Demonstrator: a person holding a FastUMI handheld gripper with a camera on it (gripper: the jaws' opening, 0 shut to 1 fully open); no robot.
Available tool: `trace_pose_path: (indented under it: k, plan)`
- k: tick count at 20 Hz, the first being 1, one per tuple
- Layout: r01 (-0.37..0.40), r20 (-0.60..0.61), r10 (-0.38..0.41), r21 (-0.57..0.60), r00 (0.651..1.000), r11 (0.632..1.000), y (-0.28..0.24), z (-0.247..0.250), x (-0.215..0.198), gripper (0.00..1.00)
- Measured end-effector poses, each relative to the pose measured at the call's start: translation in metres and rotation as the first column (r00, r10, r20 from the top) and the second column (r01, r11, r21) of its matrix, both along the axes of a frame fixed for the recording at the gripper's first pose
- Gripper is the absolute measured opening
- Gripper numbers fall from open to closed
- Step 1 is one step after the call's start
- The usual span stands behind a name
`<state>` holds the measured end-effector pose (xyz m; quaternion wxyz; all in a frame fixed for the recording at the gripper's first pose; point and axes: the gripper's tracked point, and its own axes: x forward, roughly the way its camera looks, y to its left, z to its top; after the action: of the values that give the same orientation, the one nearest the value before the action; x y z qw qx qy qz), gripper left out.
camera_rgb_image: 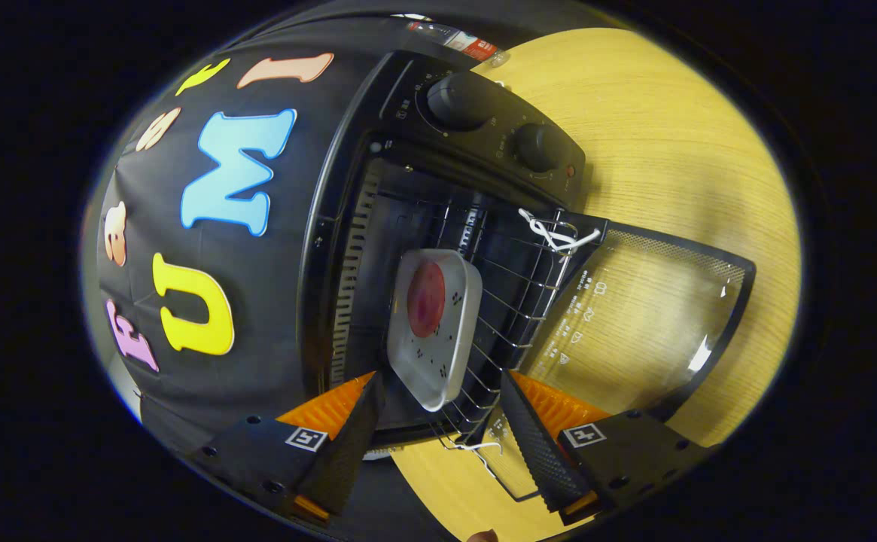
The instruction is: Open the toaster oven, put the food inside, and close the toaster oven door.
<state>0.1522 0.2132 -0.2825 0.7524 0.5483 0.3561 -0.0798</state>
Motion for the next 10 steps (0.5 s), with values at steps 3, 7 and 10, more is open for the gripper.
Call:
trace_pose_path:
  k: [3,7,10]
  plan:
    - [-0.163,0.034,0.170,-0.153,0.985,0.975,0.004,0.011,-0.025,0.97]
    - [-0.308,0.028,0.328,-0.272,0.944,0.912,0.010,0.011,-0.064,0.97]
    - [-0.388,-0.004,0.411,-0.339,0.912,0.857,0.011,0.006,-0.090,0.98]
